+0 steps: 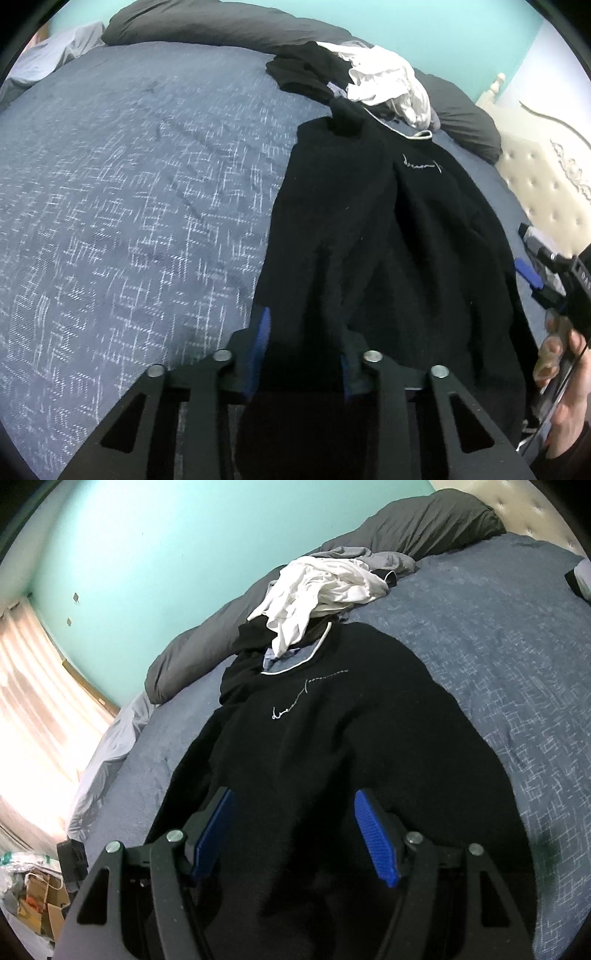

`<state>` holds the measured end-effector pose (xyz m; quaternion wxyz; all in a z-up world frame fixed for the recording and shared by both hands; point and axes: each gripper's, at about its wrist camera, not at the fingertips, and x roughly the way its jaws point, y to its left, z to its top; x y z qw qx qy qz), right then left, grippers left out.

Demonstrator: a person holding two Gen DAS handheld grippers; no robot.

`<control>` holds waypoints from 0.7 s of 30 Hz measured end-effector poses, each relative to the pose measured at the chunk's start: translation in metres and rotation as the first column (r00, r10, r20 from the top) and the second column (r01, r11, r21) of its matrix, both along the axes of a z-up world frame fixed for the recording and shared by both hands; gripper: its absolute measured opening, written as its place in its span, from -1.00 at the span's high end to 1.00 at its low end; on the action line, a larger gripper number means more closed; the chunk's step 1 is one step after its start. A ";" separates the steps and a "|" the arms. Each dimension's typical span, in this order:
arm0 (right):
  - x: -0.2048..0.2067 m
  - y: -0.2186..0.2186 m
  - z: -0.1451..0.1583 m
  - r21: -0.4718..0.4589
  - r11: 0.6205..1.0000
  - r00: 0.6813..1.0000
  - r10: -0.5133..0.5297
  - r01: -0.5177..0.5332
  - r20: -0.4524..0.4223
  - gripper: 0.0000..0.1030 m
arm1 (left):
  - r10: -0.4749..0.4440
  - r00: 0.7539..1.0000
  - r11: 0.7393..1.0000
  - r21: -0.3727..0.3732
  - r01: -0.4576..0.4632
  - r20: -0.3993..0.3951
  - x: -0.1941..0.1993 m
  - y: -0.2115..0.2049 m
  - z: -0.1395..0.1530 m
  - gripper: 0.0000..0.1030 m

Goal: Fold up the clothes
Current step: 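Grasp a sweatshirt sleeve with the left tool and pull it outward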

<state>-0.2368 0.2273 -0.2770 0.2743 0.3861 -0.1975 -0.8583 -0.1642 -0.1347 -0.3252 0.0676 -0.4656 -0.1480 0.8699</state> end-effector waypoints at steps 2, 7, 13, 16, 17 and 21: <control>-0.002 0.001 0.000 -0.017 1.000 1.000 -0.005 0.005 0.013 -0.34 | 0.000 1.000 1.000 0.002 0.000 0.012 0.003 -0.002 0.001 0.56; -0.003 0.005 0.006 -0.049 0.999 1.000 -0.010 0.011 0.016 -0.34 | 0.004 1.000 1.000 -0.020 -0.004 0.031 -0.002 -0.016 0.014 0.93; -0.003 0.004 0.010 -0.076 0.997 1.000 -0.003 0.004 0.019 -0.34 | 0.010 0.999 0.999 -0.045 -0.008 0.054 -0.007 -0.033 0.030 0.93; -0.003 0.003 0.012 -0.082 0.997 1.000 0.000 0.001 0.017 -0.34 | 0.013 0.998 0.998 -0.058 -0.009 0.065 -0.009 -0.042 0.038 0.93; -0.004 0.004 0.012 -0.087 0.996 1.000 -0.002 0.004 0.017 -0.34 | 0.014 0.998 0.998 -0.062 -0.010 0.069 -0.010 -0.045 0.041 0.93; -0.006 0.007 0.013 -0.094 0.995 1.000 -0.012 0.014 0.022 -0.34 | 0.056 0.995 0.995 -0.082 -0.049 0.085 -0.018 -0.069 0.050 0.93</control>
